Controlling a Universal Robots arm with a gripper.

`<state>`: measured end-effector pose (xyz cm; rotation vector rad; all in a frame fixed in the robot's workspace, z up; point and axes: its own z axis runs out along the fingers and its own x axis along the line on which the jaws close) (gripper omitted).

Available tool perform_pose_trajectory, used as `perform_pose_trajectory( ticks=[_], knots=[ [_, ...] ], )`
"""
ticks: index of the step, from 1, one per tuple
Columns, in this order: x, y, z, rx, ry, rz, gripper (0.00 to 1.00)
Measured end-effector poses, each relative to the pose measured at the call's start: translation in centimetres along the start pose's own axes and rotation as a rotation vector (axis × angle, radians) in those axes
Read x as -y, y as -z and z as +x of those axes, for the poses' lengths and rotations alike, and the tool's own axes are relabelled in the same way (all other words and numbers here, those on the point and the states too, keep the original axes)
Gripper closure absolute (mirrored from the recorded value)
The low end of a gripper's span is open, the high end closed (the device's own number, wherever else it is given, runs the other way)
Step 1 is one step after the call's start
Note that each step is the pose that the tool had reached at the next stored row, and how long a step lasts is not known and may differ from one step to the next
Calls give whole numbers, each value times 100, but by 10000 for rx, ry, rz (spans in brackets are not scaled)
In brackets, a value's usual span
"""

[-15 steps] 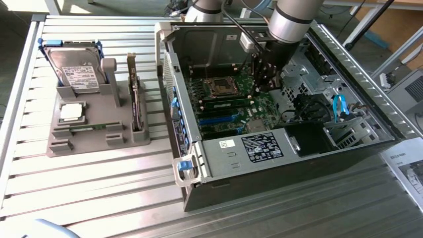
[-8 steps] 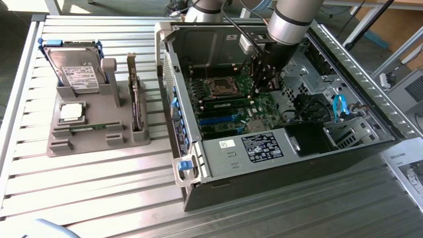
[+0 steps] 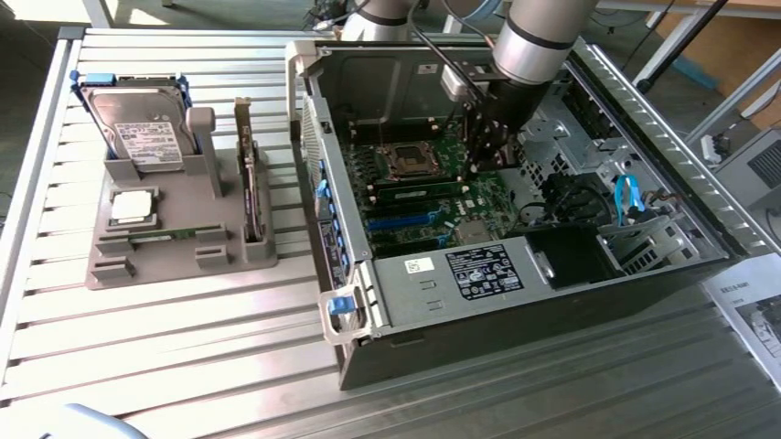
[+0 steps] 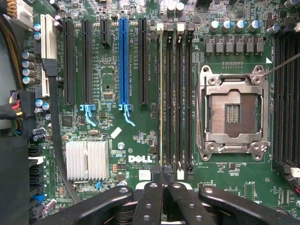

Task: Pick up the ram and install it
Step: 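Press down the ram until it locks into place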

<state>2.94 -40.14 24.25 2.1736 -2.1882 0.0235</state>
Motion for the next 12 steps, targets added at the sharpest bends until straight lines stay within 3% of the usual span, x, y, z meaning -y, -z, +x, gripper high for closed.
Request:
perform_pose_trajectory(
  ticks=[12],
  knots=[
    [1,-44,-2,-2,-1,-1,90]
  ],
)
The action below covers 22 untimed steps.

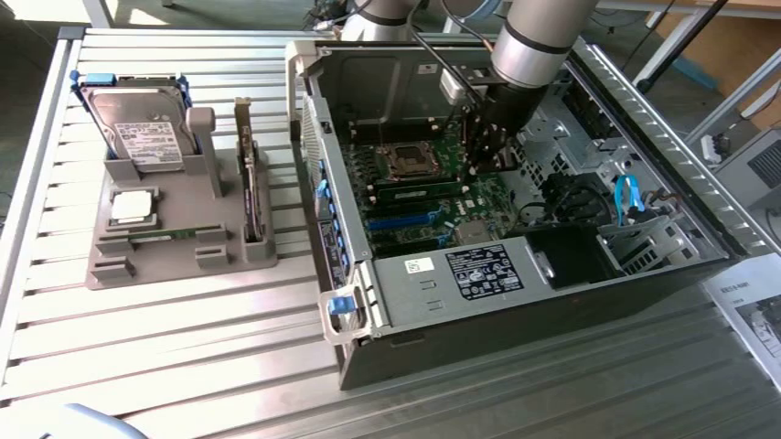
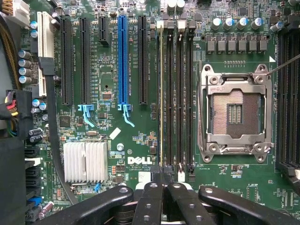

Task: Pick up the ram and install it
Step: 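Press down the ram until it locks into place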

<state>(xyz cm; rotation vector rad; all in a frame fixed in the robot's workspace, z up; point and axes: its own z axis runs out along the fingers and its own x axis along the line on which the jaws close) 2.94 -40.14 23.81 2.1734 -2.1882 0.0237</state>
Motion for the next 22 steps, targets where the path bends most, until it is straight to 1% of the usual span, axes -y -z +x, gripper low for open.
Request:
perform_pose_trajectory(
  ticks=[16,22],
  knots=[
    [2,-52,-2,-2,0,0,90],
    [2,-54,-3,2,0,1,90]
  ],
)
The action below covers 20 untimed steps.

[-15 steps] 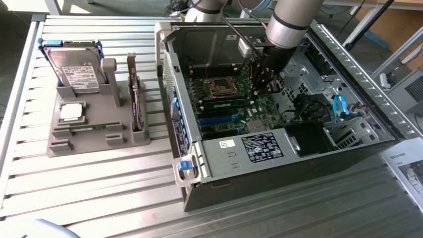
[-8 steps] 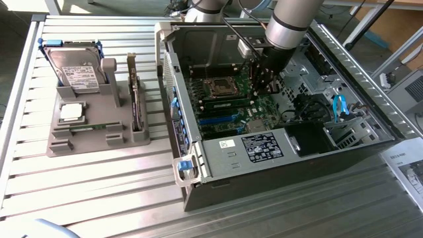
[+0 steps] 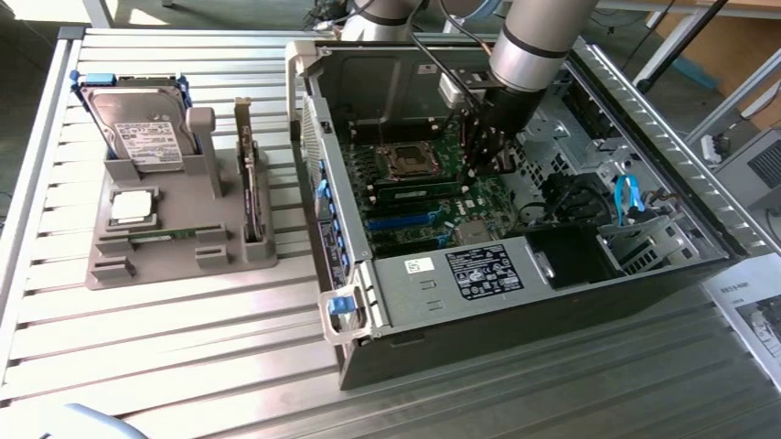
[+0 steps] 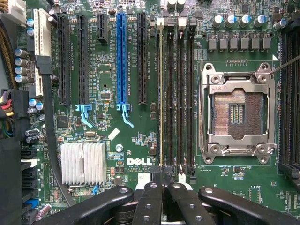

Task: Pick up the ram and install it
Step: 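Press down the ram until it locks into place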

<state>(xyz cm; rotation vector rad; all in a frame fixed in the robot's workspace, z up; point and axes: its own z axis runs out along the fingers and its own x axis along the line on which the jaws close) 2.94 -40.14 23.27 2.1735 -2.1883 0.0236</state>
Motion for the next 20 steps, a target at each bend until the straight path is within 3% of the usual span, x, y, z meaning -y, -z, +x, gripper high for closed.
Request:
perform_pose_trajectory(
  ticks=[20],
  knots=[
    [0,-11,-1,-1,0,0,90]
  ],
)
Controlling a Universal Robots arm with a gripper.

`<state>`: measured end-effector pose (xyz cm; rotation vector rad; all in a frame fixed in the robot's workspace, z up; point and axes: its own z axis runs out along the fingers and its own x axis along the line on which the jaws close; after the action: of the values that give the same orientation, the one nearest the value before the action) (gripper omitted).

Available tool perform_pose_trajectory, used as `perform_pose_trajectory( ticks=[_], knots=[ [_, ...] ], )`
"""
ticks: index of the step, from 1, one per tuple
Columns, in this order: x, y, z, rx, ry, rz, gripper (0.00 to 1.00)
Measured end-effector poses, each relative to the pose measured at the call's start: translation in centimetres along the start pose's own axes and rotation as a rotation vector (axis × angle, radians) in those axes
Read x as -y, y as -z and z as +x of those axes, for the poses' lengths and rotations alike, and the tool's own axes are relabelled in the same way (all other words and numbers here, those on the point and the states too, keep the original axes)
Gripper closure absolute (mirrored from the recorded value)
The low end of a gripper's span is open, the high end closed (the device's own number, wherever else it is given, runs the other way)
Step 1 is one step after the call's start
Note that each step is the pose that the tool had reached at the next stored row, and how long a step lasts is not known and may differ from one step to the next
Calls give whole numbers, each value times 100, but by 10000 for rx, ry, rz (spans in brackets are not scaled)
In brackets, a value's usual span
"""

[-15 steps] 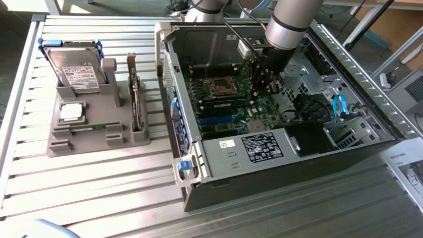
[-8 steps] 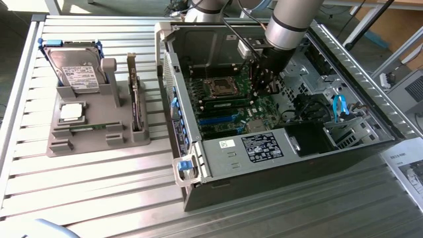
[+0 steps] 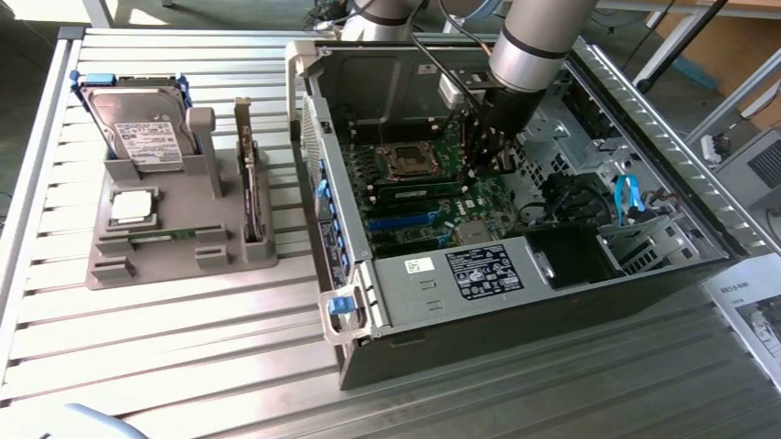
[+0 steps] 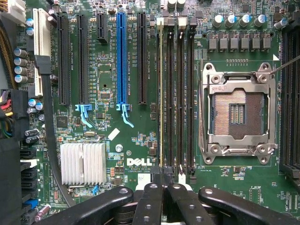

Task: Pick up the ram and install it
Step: 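Press down the ram until it locks into place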

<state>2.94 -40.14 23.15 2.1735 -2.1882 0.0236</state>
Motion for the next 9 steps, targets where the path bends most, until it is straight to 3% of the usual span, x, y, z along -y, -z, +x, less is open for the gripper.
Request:
perform_pose_trajectory(
  ticks=[9],
  knots=[
    [3,-3,0,0,0,0,90]
  ],
)
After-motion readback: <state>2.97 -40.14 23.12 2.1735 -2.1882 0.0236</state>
